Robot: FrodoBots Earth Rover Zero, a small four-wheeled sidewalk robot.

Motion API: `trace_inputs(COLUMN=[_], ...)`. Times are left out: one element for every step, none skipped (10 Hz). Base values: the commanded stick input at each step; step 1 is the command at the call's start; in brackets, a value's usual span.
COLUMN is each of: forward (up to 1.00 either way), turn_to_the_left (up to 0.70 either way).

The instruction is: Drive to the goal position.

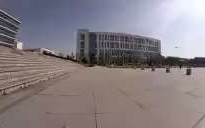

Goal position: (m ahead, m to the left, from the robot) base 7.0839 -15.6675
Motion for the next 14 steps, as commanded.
trace_inputs(forward=[0.7,0.7,0.7,0.7,0.7,0.7,0.7,0.7,0.7,0.7,0.7,0.7,0.7,0.7], turn_to_the_left=[0.0,0.0,0.0,0.0,0.0,0.0,0.0,0.0,-0.05,-0.22,-0.24,0.0,0.0,0.0])
